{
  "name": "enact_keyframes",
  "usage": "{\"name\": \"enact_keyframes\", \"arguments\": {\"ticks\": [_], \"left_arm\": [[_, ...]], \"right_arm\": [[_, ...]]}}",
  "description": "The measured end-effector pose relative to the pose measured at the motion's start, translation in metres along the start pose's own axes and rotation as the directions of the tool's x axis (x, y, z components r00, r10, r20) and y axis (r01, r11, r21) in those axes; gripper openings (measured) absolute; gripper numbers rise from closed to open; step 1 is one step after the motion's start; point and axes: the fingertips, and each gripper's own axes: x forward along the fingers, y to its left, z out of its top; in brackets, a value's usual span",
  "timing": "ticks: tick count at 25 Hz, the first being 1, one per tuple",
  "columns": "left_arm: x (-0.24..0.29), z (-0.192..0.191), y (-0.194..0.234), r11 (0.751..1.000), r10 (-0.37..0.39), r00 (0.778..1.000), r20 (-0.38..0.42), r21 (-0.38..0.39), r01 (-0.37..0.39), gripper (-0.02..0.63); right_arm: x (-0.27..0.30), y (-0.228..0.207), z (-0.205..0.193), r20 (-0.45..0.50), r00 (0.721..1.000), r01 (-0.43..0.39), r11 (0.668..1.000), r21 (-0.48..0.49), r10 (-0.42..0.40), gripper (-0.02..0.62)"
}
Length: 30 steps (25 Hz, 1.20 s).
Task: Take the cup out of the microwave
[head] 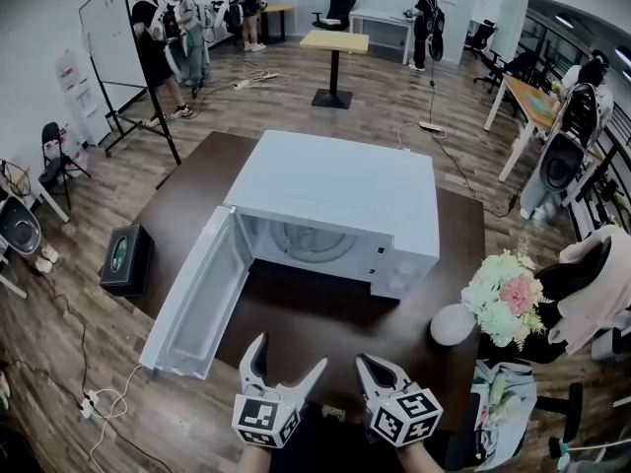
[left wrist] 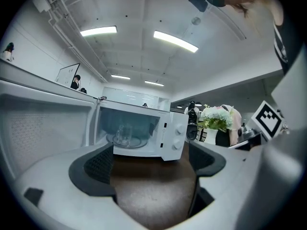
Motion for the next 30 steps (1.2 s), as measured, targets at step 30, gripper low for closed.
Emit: {"name": "enact_keyframes", "arguments": {"ticks": [30], "left_arm": [[0.126, 0.023, 0.084, 0.982, -0.173, 0.983, -0.055, 0.064, 0.176, 0.472]], "right_arm": [[0.064, -0.005, 0.038, 0.015, 0.973, 0.228, 0.972, 0.057, -0.229, -0.005]]}}
